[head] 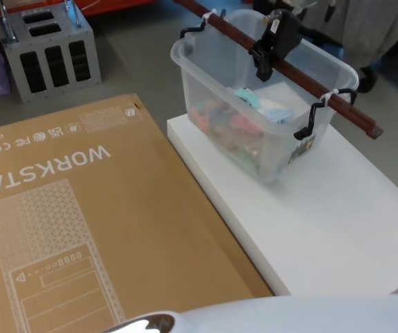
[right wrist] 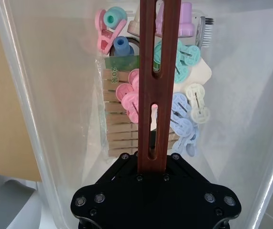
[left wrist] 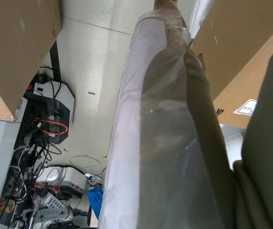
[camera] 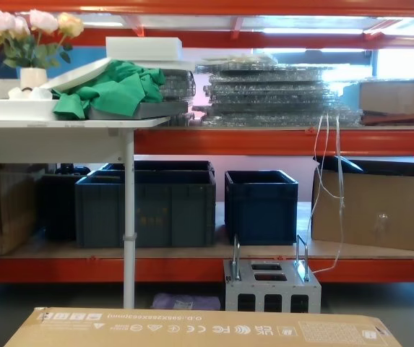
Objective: Use one hand to grasp the basket and place it at the designated location.
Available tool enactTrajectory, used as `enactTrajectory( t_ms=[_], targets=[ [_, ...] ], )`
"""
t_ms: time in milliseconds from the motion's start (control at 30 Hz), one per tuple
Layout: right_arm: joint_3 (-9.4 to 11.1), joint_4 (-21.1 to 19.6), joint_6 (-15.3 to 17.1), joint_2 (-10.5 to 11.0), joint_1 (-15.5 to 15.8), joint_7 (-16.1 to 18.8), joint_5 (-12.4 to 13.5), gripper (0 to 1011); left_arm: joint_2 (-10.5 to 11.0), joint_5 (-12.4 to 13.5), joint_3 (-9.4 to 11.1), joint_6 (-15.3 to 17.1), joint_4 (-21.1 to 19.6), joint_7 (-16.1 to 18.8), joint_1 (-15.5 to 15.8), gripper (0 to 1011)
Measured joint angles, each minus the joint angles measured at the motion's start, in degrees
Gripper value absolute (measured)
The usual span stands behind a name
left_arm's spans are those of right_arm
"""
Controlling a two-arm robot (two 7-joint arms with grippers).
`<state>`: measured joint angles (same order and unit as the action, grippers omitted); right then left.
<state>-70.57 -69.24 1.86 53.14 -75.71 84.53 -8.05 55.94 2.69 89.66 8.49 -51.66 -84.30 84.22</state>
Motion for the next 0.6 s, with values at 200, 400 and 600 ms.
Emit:
enactTrajectory(
  t_ms=[200,400,600],
  targets=[
    [0.53,1.88,0.56,-0.06,0.86,0.14,-0.24,4,0.02,0.0,0.0,0.0,0.02,0.0,0.0,0],
    [1.0,5.29,1.57,0.12,2.35,0.38,-0.03,4,0.0,0.0,0.0,0.0,0.0,0.0,0.0,0],
    [1.59,6.86,2.4,0.3,3.56,0.43,0.38,4,0.01,0.0,0.0,0.0,0.02,0.0,0.0,0]
  ],
)
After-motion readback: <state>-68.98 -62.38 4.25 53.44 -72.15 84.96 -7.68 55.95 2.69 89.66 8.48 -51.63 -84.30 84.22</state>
